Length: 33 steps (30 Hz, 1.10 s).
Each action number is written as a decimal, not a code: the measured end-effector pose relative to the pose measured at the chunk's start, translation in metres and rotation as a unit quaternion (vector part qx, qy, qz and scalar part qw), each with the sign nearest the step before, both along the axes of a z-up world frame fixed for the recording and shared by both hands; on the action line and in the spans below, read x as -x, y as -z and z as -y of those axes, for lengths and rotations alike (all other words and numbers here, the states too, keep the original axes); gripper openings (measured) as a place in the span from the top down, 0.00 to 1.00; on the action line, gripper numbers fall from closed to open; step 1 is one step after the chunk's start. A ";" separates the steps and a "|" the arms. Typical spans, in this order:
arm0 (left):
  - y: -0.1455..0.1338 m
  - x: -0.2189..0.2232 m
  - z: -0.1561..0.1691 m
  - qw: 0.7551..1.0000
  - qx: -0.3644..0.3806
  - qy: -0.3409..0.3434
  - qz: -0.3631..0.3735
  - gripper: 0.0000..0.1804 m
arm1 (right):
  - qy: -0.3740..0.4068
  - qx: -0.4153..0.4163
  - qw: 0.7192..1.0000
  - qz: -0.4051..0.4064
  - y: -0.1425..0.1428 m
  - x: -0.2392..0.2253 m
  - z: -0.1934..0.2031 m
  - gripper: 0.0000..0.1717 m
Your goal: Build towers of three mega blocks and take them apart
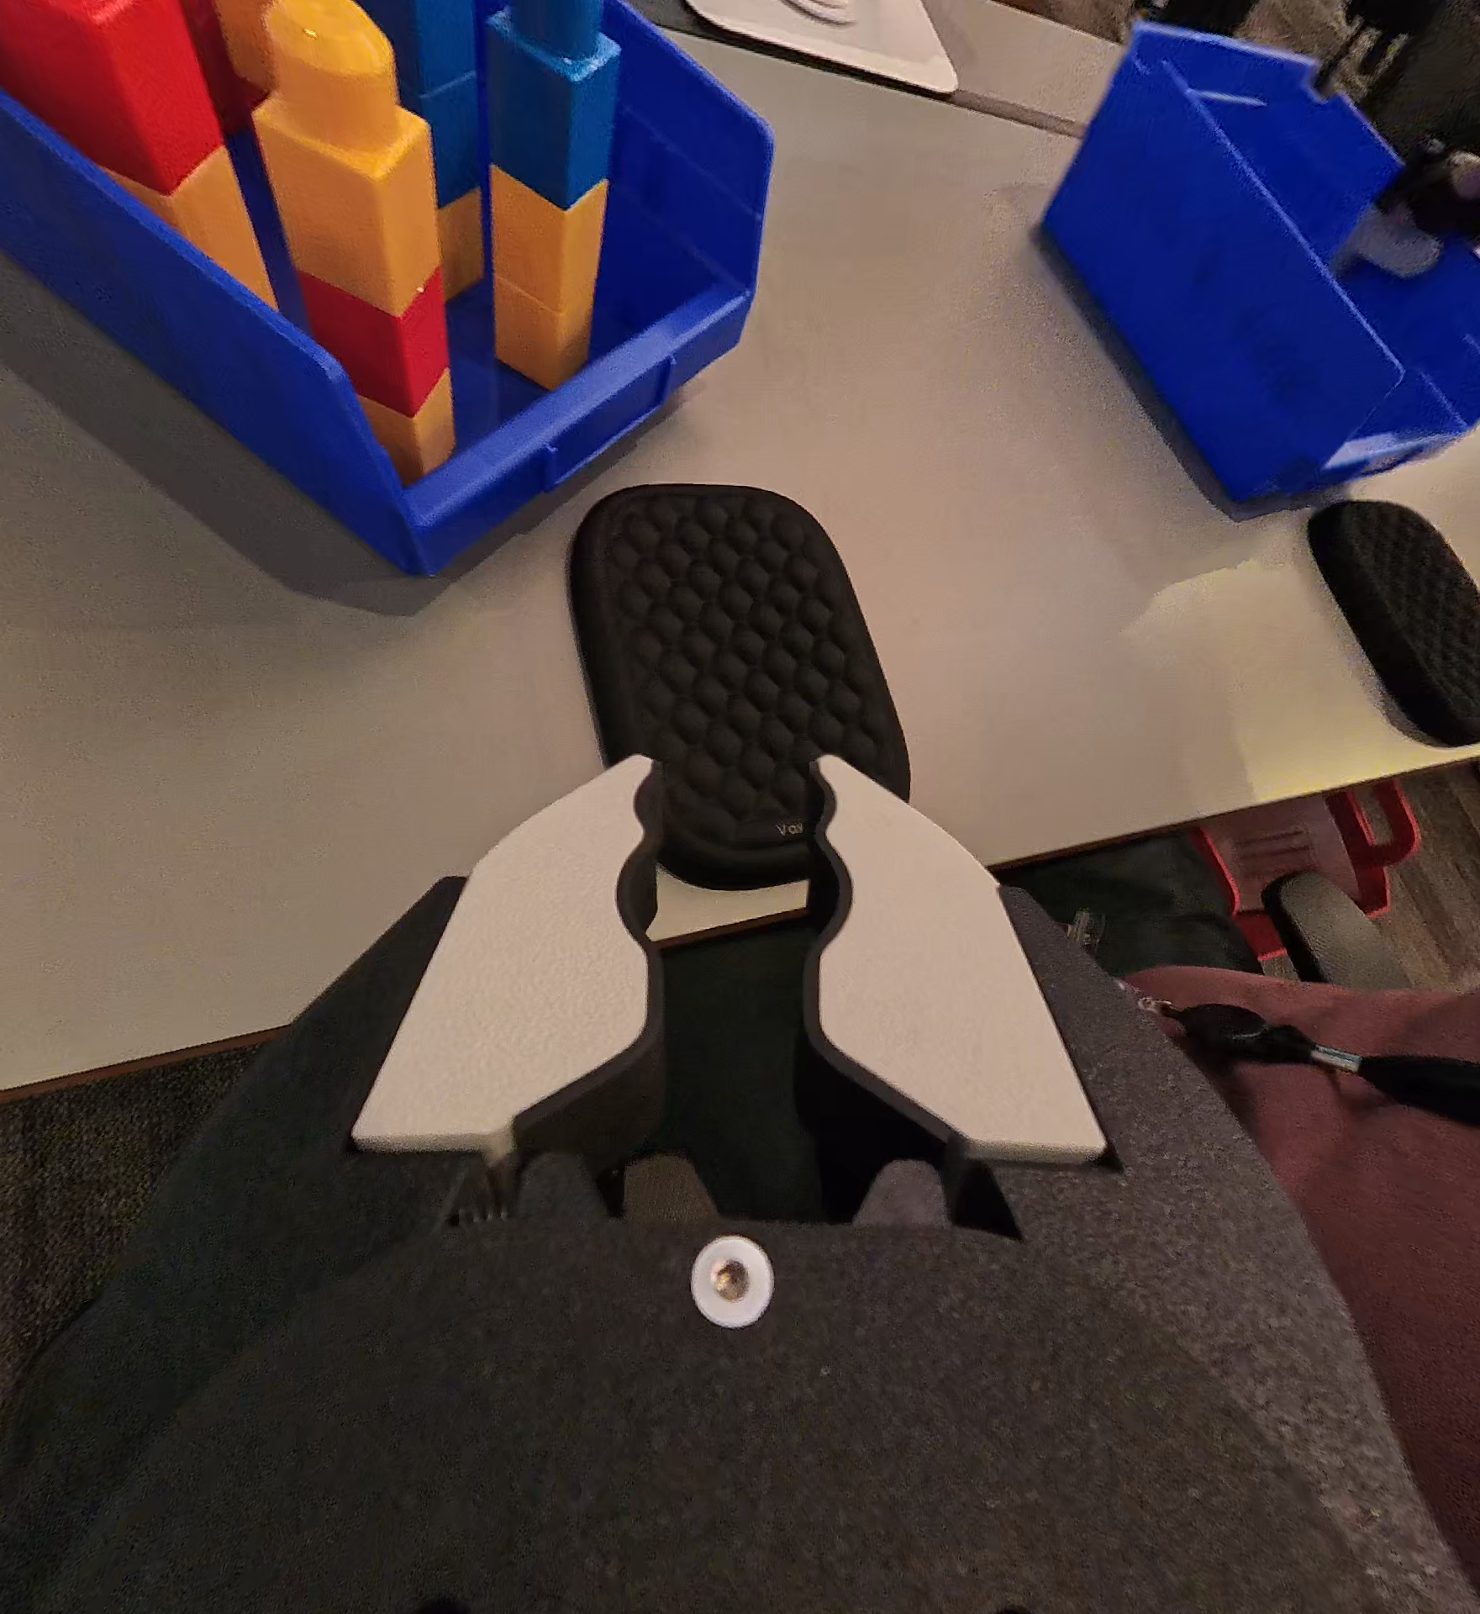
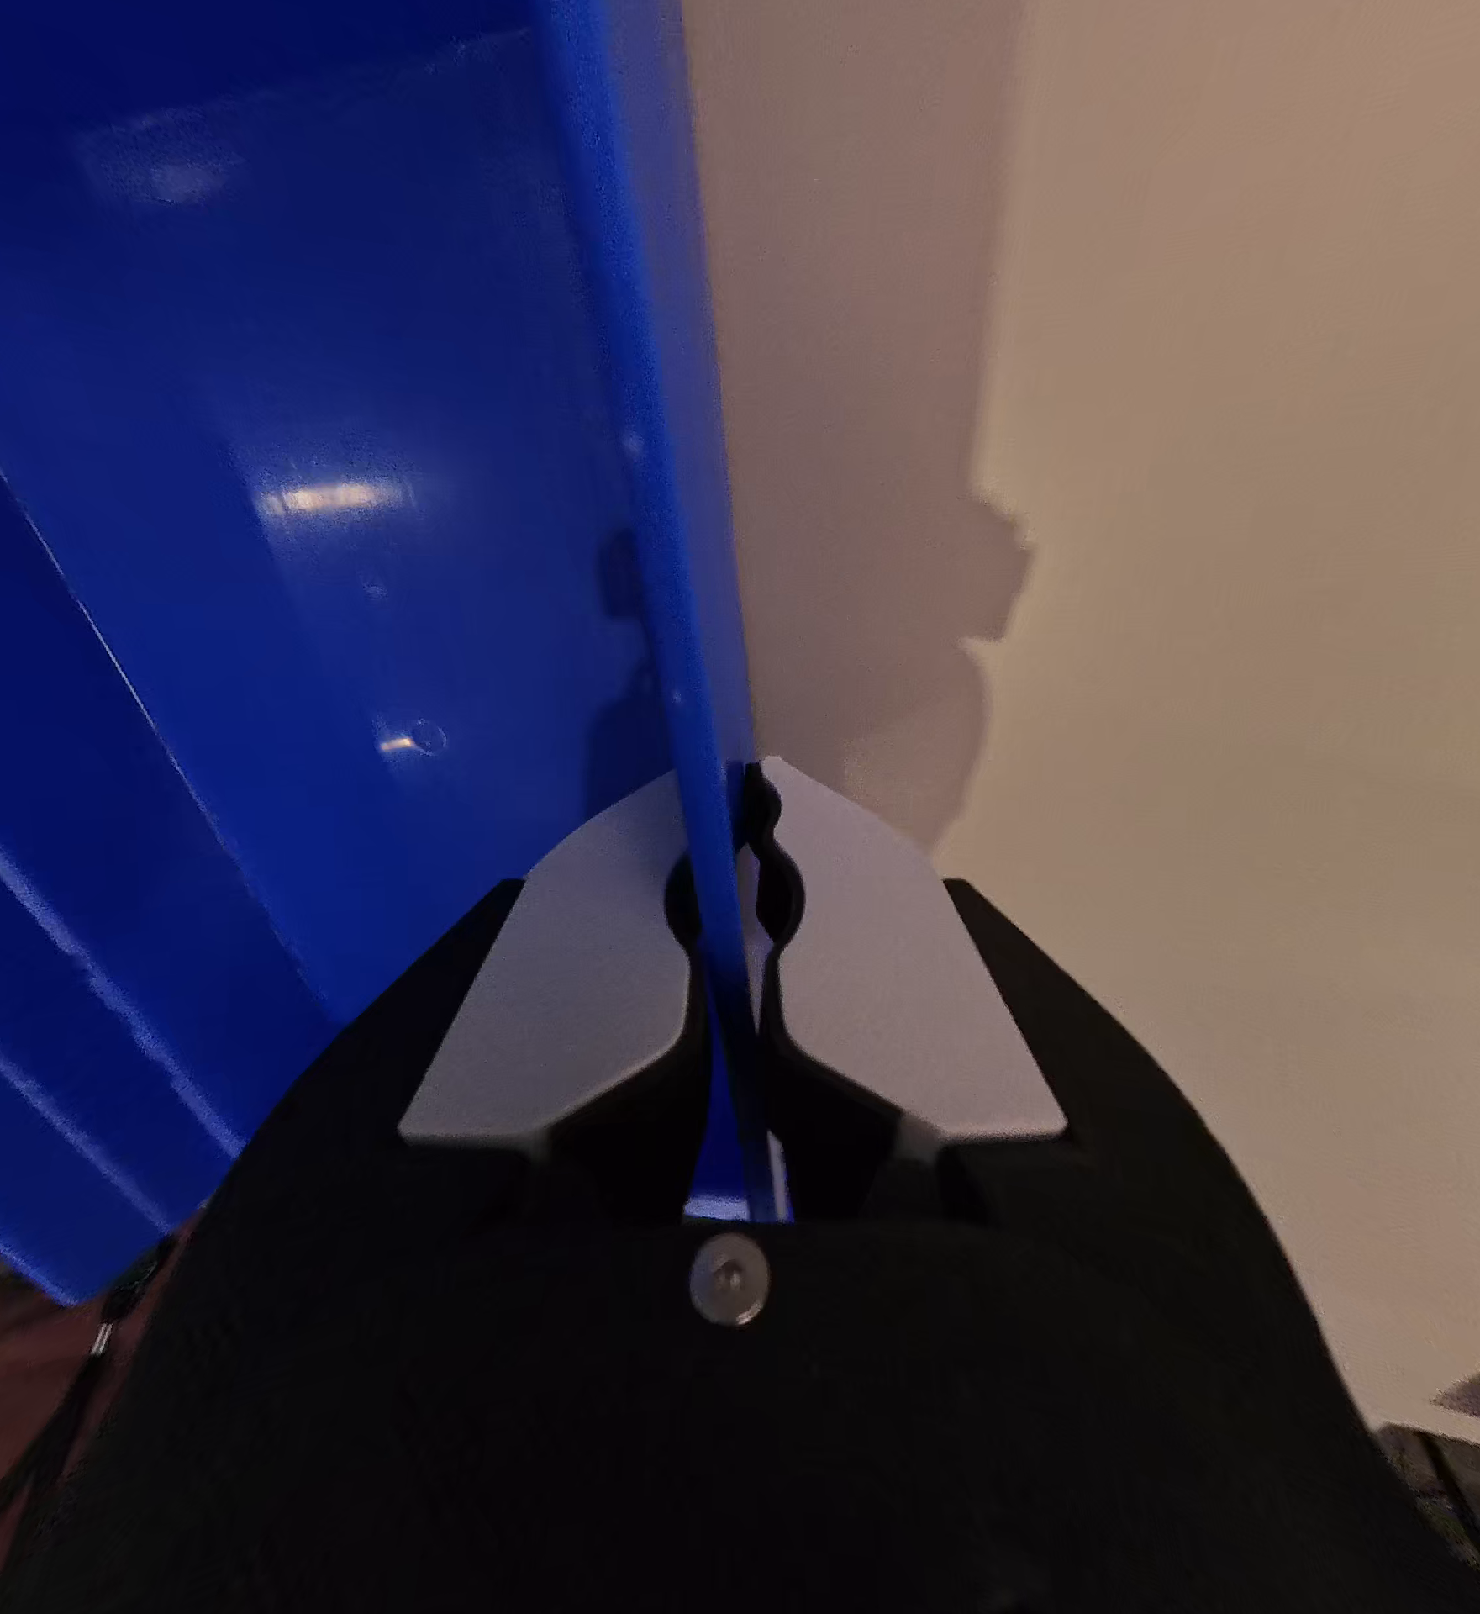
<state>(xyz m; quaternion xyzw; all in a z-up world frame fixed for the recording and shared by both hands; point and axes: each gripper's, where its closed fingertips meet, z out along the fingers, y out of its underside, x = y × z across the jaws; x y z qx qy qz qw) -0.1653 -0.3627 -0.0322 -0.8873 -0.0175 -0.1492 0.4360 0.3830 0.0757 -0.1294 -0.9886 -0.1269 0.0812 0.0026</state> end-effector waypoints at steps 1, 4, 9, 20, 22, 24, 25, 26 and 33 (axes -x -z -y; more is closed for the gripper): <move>-0.001 0.002 -0.001 1.000 0.000 -0.009 -0.002 0.83 | 0.012 -0.001 1.000 0.008 0.000 -0.018 -0.001 0.96; -0.006 0.008 -0.004 1.000 -0.005 -0.028 0.002 0.83 | 0.044 0.000 0.999 0.002 0.001 -0.055 -0.002 0.96; -0.015 0.030 -0.012 0.998 -0.018 -0.066 0.016 0.83 | 0.035 -0.008 0.999 0.000 0.000 -0.073 -0.003 0.95; -0.039 0.147 -0.047 0.963 -0.079 -0.258 -0.001 0.65 | -0.016 -0.123 0.992 0.019 -0.029 -0.077 -0.021 0.82; -0.039 0.145 -0.061 0.962 -0.087 -0.258 0.026 0.65 | -0.010 -0.222 0.975 0.005 -0.069 -0.069 -0.035 0.75; -0.034 0.141 -0.075 0.961 -0.081 -0.261 0.031 0.62 | -0.005 -0.314 0.949 -0.016 -0.116 -0.058 -0.037 0.69; -0.032 0.135 -0.085 0.963 -0.077 -0.254 0.038 0.61 | -0.005 -0.347 0.937 -0.039 -0.138 -0.048 -0.034 0.68; -0.028 0.127 -0.094 0.967 -0.070 -0.242 0.043 0.62 | -0.009 -0.371 0.926 -0.067 -0.157 -0.036 -0.028 0.68; 0.015 0.116 -0.135 0.971 0.036 -0.237 -0.008 0.64 | -0.077 -0.433 0.879 -0.183 -0.211 0.037 0.012 0.68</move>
